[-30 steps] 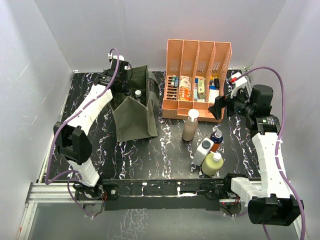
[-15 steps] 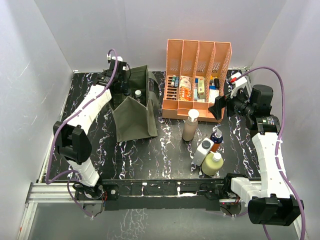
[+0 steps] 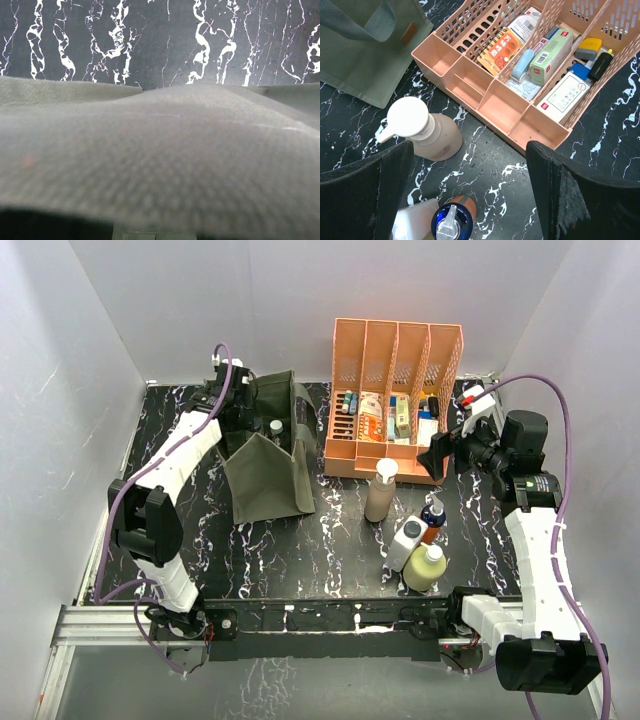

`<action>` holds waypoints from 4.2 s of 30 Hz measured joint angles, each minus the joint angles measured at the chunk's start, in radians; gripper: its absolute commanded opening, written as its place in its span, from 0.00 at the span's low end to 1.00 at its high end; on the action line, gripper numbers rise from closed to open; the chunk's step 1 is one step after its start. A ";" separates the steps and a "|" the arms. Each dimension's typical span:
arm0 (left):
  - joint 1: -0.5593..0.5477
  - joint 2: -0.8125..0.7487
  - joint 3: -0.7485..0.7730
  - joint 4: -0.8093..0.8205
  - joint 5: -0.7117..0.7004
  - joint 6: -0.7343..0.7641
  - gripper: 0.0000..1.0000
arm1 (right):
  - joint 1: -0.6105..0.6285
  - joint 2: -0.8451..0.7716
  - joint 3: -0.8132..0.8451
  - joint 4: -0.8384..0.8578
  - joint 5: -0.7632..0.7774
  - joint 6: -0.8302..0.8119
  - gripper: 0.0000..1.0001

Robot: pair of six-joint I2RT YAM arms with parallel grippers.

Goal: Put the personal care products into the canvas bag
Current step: Place the care product in the canvas bag, then pick up the care product from the center of the board.

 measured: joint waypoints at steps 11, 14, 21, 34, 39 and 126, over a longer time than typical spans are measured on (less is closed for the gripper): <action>0.006 0.000 -0.090 0.106 0.016 0.030 0.39 | 0.000 -0.008 0.000 0.000 0.000 -0.002 0.99; 0.006 -0.002 -0.103 0.130 0.016 0.039 0.39 | 0.000 -0.008 -0.002 0.000 0.000 -0.002 0.99; 0.006 -0.015 -0.142 0.187 0.018 0.054 0.48 | 0.000 -0.008 -0.002 0.000 0.000 -0.002 0.99; 0.006 -0.058 -0.164 0.298 0.024 0.117 0.65 | 0.000 -0.008 -0.002 0.000 0.000 -0.002 0.99; 0.006 -0.073 -0.179 0.323 0.033 0.124 0.66 | 0.000 -0.008 -0.002 0.000 0.000 -0.002 0.99; -0.591 0.251 0.427 -0.038 0.658 0.344 0.97 | -0.124 0.007 -0.002 0.000 0.181 0.062 0.99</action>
